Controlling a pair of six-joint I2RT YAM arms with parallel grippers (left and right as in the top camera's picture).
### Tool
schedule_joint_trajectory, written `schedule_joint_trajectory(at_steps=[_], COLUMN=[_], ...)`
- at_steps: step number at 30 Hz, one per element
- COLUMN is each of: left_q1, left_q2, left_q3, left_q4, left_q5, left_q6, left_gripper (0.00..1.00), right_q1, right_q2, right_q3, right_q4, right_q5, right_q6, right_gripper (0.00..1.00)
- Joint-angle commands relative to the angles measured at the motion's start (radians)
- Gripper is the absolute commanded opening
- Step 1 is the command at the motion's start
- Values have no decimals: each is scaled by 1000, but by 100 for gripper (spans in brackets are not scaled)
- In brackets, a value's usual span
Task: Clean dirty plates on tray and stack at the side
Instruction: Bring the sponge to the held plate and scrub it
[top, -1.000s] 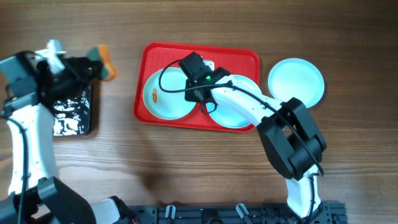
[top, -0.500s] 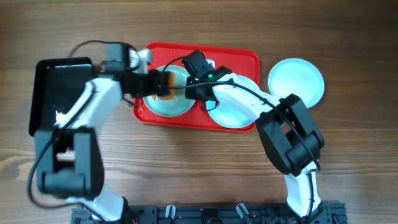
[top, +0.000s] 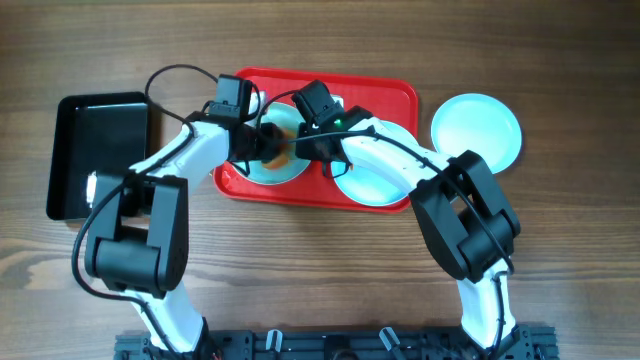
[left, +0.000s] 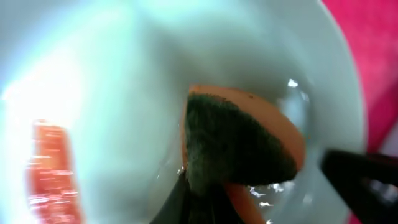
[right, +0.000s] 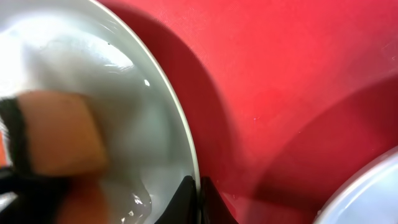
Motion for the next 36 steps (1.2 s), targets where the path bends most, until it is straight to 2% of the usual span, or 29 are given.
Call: schedule_joint_trajectory(at_steps=[1, 5, 7, 11, 14, 18, 20, 23, 25, 28, 36], left_q1=[25, 25, 25, 24, 20, 2, 2, 2, 2, 2, 2], left_q2=[-16, -127, -150, -148, -109, -13, 5, 3, -8, -70, -230], left_q3=[-19, -19, -19, -20, -20, -20, -20, -20, -20, -19, -19], left_q4=[-13, 5, 5, 61, 86, 73, 29, -71, -95, -103, -119], left_q5=[-372, -404, -351, 15, 31, 37, -59, -326, -399, -464, -467], left_q6=[13, 13, 13, 11, -114, -118, -111, -111, -112, -112, -112], left_gripper=[4, 4, 4, 4, 4, 4, 4, 4, 4, 4, 4], right_q1=[-2, -8, -8, -8, -8, -8, -8, -8, -8, -8, -8], right_q2=[48, 48, 48, 48, 48, 48, 48, 48, 48, 48, 46], right_q3=[-8, -8, -8, -8, -8, -8, -8, -8, -8, -8, -8], right_q4=[-23, -23, -23, -23, -23, -23, -24, -24, -24, -26, -29], right_q5=[11, 11, 11, 10, 10, 10, 10, 10, 10, 11, 10], right_q6=[-20, -22, -21, -21, -21, -21, -22, -21, -21, -22, -48], right_gripper=[4, 4, 4, 5, 4, 4, 4, 4, 4, 4, 4])
